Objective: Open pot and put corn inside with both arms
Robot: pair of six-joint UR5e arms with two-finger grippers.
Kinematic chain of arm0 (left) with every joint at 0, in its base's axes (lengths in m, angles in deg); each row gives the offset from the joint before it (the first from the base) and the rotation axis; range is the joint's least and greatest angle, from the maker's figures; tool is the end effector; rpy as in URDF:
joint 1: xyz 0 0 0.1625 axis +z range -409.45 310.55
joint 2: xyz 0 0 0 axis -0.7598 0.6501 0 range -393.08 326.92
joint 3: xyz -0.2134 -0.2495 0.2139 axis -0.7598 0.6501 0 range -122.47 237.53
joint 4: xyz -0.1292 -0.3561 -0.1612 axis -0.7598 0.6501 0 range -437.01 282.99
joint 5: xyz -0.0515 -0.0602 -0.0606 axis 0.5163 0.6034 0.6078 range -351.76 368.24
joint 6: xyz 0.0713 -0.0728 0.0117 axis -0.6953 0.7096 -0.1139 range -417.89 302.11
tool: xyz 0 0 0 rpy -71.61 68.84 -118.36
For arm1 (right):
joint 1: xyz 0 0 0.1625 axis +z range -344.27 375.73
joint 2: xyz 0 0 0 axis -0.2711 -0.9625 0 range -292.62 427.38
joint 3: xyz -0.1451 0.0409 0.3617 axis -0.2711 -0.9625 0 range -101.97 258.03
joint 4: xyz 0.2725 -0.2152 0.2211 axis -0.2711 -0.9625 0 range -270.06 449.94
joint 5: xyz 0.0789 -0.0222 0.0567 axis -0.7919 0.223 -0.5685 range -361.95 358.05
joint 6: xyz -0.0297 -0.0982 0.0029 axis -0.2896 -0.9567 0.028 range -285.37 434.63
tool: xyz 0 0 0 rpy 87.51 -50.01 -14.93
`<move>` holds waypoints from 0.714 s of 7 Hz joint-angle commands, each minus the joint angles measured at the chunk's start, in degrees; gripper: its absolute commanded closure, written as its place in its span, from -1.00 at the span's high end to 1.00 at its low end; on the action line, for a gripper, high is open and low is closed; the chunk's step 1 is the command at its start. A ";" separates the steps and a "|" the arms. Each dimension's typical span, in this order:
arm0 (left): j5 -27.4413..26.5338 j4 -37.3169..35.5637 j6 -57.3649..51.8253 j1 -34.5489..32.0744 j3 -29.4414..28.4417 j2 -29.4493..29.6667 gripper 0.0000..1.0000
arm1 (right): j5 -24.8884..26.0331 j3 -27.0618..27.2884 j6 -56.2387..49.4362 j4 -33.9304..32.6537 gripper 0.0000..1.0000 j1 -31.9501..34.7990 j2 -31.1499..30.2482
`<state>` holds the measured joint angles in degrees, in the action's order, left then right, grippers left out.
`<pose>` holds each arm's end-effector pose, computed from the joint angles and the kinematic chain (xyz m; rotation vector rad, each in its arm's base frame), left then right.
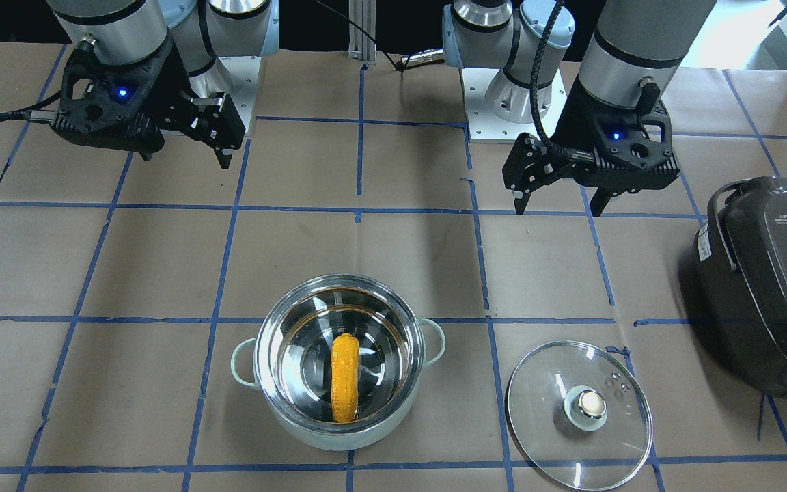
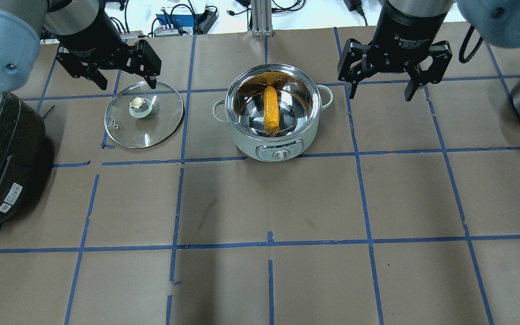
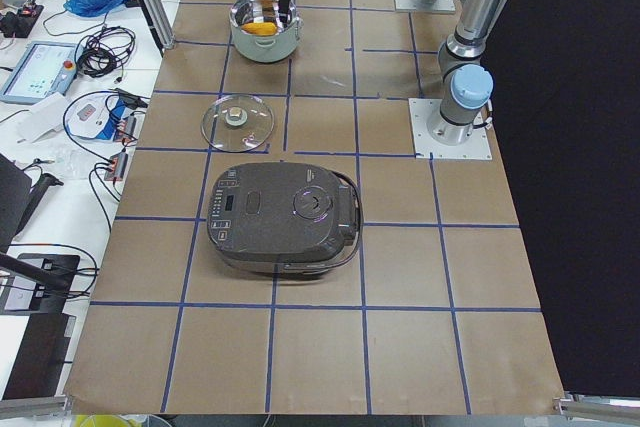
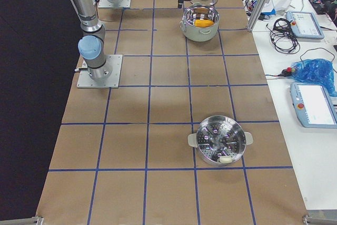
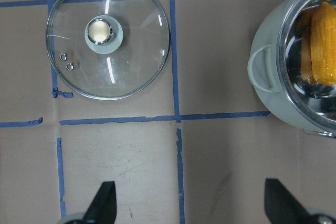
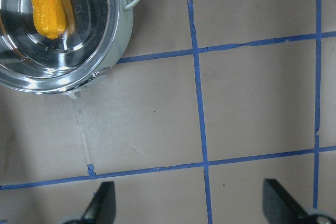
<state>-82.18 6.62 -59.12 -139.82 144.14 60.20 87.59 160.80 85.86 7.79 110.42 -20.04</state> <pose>-0.1360 -0.5217 0.4637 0.0432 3.1281 -0.1767 0.1744 -0.4871 0.4775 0.1797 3.1350 0.0884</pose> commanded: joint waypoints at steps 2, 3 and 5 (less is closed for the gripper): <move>-0.19 0.13 0.00 0.10 -0.65 -0.12 1.00 | 0.63 2.57 -0.07 -4.16 0.99 -0.29 -1.62; -0.10 -0.05 0.00 0.10 -0.66 -0.03 1.00 | 0.37 2.22 -0.07 -4.77 0.99 -0.12 -1.62; -0.27 -0.13 -0.09 0.10 -0.74 -0.03 1.00 | 0.28 2.13 0.10 -6.09 0.99 -0.20 -1.97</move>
<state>-82.37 6.53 -59.14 -139.72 143.52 60.16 87.96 163.03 85.91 2.23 110.27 -21.78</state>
